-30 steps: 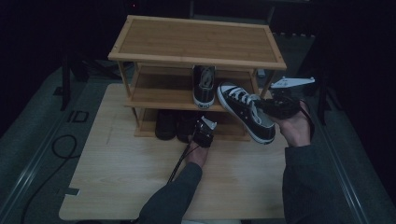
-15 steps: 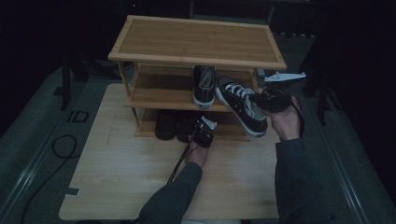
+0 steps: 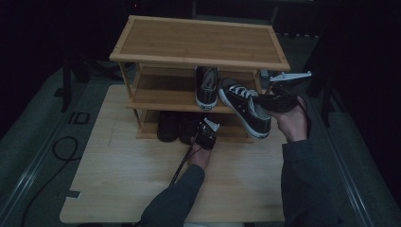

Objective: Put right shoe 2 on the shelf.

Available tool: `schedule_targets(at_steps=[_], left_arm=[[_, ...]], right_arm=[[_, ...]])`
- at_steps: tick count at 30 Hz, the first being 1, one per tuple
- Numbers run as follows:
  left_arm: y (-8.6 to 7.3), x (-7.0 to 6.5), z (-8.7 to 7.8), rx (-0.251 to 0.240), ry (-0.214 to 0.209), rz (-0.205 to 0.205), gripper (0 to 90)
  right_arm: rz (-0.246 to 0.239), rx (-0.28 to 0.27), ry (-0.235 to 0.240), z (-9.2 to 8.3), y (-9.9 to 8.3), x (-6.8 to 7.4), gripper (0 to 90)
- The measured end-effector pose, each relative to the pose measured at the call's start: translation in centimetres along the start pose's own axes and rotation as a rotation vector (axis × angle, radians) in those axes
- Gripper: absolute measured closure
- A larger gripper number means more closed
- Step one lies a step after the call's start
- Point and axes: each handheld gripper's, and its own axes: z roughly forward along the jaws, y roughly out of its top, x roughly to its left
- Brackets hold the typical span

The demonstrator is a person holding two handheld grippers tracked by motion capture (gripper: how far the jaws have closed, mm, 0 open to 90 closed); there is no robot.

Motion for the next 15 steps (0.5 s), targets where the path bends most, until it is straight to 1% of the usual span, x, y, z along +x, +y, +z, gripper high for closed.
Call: schedule_targets(at_steps=[4,7,12,15], left_arm=[[0.0,0.0,0.0,0.000,0.000,0.000,90.0],[0.0,0.0,0.0,0.000,0.000,0.001,90.0],[0.0,0.0,0.0,0.000,-0.001,-0.001,90.0],[0.0,0.0,0.0,0.000,-0.001,0.000,90.0]], right_arm=[[-0.002,-0.007,0.011,-0.5,0.0,0.0,74.0],[-0.003,-0.030,0.023,-1.1,0.0,0.2,73.1],[-0.020,-0.038,0.031,-1.8,0.2,0.4,71.5],[-0.019,-0.050,0.031,-2.3,0.2,0.3,71.2]])
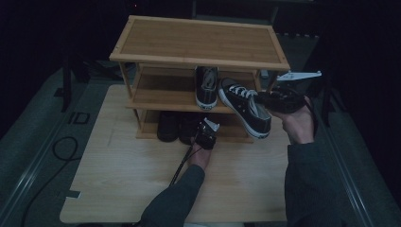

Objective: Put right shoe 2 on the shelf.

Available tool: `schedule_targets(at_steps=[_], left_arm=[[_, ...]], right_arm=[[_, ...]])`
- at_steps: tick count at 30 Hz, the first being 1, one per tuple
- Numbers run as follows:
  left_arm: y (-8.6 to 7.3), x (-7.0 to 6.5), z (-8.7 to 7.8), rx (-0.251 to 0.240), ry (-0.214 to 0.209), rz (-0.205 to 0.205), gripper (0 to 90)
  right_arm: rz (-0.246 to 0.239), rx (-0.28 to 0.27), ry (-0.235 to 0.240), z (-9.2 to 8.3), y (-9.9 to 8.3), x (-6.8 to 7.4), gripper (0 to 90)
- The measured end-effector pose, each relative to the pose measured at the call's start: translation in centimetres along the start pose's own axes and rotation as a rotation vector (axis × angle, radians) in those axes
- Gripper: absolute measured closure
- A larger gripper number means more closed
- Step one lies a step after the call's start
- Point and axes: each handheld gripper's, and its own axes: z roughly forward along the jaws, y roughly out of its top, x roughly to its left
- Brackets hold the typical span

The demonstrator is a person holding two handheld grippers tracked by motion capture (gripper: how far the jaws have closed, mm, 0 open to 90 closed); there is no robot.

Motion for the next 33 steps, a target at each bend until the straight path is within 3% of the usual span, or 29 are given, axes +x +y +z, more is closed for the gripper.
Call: schedule_targets(at_steps=[11,16,22,33], left_arm=[[0.0,0.0,0.0,0.000,0.000,0.001,90.0],[0.0,0.0,0.0,0.002,-0.002,-0.002,90.0],[0.0,0.0,0.0,0.000,-0.001,0.000,90.0],[0.0,0.0,0.0,-0.001,0.001,0.002,90.0]], right_arm=[[0.001,-0.040,-0.010,-2.3,-0.2,-0.5,71.8],[-0.007,-0.015,-0.048,-2.9,-0.9,-0.8,89.9],[-0.016,0.014,-0.072,-3.2,-2.3,-0.9,90.0],[-0.020,0.034,-0.050,-4.3,-5.3,-0.3,90.0]])
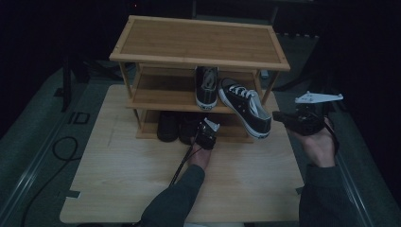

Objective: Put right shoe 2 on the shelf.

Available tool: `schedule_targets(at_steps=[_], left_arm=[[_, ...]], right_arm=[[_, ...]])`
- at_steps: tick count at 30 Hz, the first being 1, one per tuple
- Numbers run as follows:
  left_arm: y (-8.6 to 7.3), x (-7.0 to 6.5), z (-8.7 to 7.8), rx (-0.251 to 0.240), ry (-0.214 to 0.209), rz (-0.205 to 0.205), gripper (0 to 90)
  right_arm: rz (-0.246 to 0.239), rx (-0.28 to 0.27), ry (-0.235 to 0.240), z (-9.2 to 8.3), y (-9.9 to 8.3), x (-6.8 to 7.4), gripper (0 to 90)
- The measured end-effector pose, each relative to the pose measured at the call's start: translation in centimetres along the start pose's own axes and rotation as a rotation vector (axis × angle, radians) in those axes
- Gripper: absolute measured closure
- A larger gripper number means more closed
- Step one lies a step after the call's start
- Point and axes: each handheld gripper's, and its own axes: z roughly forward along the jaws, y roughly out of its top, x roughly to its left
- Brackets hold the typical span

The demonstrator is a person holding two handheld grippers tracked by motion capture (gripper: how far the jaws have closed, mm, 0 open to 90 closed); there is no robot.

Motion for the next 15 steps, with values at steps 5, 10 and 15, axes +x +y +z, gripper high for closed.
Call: schedule_targets(at_steps=[5,10,15], left_arm=[[0.0,0.0,0.0,0.000,0.001,0.001,90.0],[0.0,0.0,0.0,0.000,0.001,0.001,90.0],[0.0,-0.1,0.0,-0.001,0.003,0.001,90.0]], right_arm=[[-0.002,0.009,0.002,-0.2,-1.1,0.3,90.0],[-0.009,0.017,0.000,-0.5,-1.8,0.6,90.0],[-0.022,0.031,0.008,-0.6,-2.4,1.0,90.0]])
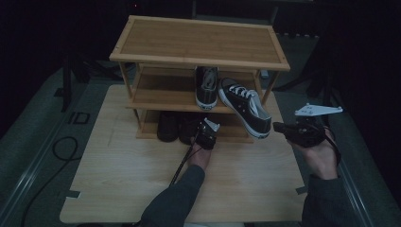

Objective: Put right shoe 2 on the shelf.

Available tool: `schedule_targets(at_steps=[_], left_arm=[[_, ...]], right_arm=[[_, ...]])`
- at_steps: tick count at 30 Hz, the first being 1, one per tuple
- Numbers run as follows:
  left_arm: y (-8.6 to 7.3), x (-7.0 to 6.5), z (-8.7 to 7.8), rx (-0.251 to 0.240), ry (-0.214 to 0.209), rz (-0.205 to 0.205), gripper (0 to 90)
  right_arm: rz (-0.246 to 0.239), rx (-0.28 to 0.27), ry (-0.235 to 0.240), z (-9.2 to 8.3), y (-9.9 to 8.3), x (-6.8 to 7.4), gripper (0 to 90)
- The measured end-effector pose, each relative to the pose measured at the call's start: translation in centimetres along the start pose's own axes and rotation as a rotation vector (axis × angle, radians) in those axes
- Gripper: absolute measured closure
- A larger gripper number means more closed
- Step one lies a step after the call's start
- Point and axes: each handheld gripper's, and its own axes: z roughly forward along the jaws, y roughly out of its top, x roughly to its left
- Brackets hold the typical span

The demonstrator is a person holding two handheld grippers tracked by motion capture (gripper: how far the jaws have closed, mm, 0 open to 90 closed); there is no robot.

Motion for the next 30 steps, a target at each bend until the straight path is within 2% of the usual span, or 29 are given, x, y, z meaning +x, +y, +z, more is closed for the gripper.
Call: schedule_targets(at_steps=[10,30], left_arm=[[0.0,0.0,0.0,-0.002,0.001,0.001,90.0],[0.0,0.0,0.0,-0.001,0.000,0.000,90.0]], right_arm=[[-0.055,0.005,0.018,-0.4,-1.0,1.8,90.0],[-0.062,0.027,0.040,0.2,-1.8,2.7,90.0]])
